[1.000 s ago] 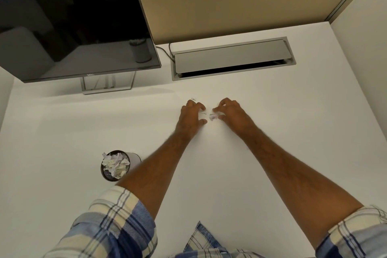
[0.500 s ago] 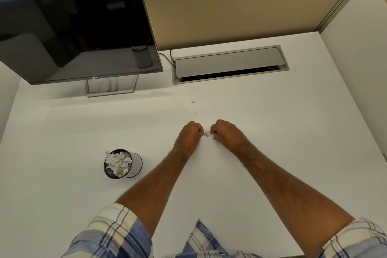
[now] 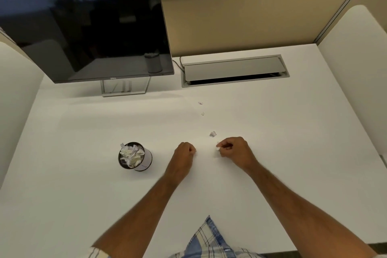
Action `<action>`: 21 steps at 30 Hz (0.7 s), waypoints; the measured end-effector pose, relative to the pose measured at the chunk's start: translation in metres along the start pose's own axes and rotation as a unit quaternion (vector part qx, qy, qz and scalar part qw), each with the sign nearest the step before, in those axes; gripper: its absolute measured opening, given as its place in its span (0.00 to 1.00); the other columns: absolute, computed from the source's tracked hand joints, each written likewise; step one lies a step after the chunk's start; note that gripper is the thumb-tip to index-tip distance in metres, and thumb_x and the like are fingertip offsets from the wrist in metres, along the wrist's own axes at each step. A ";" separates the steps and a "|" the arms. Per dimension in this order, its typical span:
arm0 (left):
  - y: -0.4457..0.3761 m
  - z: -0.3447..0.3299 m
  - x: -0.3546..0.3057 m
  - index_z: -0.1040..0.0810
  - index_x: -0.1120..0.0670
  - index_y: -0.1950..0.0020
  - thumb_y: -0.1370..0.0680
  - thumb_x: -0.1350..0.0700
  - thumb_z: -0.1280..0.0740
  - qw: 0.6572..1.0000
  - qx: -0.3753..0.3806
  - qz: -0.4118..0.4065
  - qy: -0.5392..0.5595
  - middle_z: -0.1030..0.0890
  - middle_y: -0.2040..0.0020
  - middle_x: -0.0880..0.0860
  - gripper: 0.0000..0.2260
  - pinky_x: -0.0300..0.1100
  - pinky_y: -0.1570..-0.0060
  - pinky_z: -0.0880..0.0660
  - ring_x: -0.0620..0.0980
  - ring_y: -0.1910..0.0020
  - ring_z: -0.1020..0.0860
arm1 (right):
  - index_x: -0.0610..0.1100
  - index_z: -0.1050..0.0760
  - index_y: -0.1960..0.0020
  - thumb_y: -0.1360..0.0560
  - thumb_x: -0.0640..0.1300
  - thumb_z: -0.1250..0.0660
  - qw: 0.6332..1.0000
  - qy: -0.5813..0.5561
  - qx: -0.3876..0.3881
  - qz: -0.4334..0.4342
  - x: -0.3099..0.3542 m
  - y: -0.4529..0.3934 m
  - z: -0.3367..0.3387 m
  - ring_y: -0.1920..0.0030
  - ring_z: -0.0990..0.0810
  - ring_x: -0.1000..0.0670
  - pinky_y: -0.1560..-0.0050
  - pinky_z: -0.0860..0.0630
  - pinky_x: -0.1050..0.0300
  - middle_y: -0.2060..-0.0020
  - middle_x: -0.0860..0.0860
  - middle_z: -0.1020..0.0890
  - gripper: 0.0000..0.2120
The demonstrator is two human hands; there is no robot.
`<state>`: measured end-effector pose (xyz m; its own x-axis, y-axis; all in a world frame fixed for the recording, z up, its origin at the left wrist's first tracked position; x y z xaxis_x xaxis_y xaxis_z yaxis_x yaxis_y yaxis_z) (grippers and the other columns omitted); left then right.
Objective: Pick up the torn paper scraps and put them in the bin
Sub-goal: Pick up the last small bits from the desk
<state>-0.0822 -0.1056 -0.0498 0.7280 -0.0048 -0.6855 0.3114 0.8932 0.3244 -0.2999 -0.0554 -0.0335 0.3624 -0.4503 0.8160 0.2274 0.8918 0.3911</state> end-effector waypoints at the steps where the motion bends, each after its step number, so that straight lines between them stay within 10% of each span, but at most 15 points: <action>1: 0.006 0.007 0.001 0.26 0.55 0.56 0.22 0.64 0.41 1.000 -0.009 0.001 0.013 0.22 0.53 0.49 0.07 0.41 0.53 0.29 0.49 0.53 0.24 | 0.44 0.14 0.57 0.29 0.32 0.31 1.000 -0.019 0.005 0.002 0.005 0.004 -0.003 0.66 0.18 0.55 0.59 0.20 0.64 0.66 0.53 0.14 0.10; 8: 0.051 0.080 0.009 0.21 0.49 0.52 0.19 0.60 0.33 0.991 -0.111 -0.053 0.051 0.19 0.54 0.42 0.05 0.33 0.54 0.26 0.41 0.53 0.21 | 0.46 0.14 0.56 0.27 0.37 0.26 0.994 -0.023 0.081 0.073 0.065 0.014 -0.048 0.61 0.14 0.51 0.42 0.21 0.59 0.65 0.53 0.13 0.05; 21: 0.089 0.189 0.086 0.18 0.47 0.52 0.23 0.55 0.27 0.975 -0.218 0.018 0.048 0.16 0.57 0.43 0.03 0.41 0.58 0.23 0.42 0.57 0.19 | 0.45 0.15 0.54 0.27 0.36 0.28 0.953 0.088 0.185 0.223 0.200 0.017 -0.169 0.66 0.19 0.54 0.58 0.19 0.52 0.61 0.50 0.14 0.06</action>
<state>0.1236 -0.1118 0.0433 0.6669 0.0526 -0.7433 -0.0174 0.9983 0.0551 -0.0707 -0.1380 0.0645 0.5027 0.0066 0.8645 -0.3072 0.9361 0.1715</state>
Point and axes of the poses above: each hand's wrist, its own y-axis away from the middle knuckle, its own z-axis out of the back of the hand, x = y × z, the point moved 6 cm from there along -y, towards the middle knuckle
